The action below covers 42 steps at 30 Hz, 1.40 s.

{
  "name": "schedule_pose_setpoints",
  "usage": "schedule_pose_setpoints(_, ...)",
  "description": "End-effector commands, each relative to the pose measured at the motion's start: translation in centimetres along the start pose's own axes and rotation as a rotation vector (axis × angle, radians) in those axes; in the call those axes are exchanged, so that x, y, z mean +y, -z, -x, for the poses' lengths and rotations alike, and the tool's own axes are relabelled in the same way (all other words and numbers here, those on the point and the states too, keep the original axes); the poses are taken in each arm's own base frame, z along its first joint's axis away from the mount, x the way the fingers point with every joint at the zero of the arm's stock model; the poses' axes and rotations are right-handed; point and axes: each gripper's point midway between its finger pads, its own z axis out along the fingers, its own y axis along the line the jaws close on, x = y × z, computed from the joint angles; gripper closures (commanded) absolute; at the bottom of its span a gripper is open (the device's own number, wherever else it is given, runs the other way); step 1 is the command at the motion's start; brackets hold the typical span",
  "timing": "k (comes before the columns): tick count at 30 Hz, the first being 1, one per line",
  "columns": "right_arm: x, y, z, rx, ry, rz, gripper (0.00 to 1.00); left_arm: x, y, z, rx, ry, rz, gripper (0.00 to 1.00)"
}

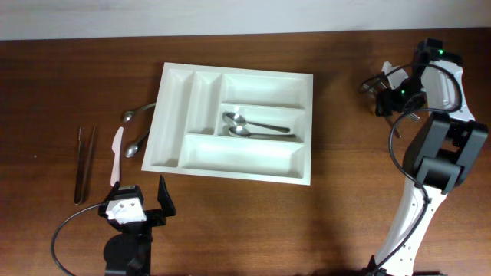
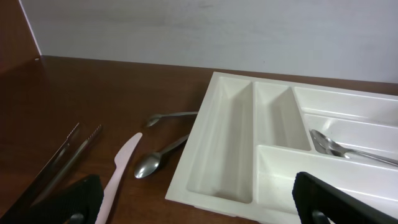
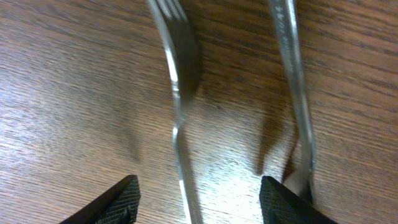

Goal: Pack container
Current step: 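Grasp the fork with the right gripper and place it in the tray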

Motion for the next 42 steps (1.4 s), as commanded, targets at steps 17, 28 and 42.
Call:
schedule_pose_setpoints(17, 1.8, -4.1, -0.8, 0.027, 0.013, 0.026, 0.89, 0.0, -0.1, -0.2, 0.000, -0.018, -0.005, 0.01)
schedule_pose_setpoints(28, 4.0, 3.7, 5.6, -0.167, 0.026, 0.013, 0.96, 0.0, -0.1, -0.2, 0.000, -0.018, -0.005, 0.01)
schedule_pose_setpoints(42, 29.3, 12.1, 13.4, -0.405, 1.023, 0.122, 0.96, 0.0, -0.1, -0.2, 0.000, -0.018, -0.005, 0.01)
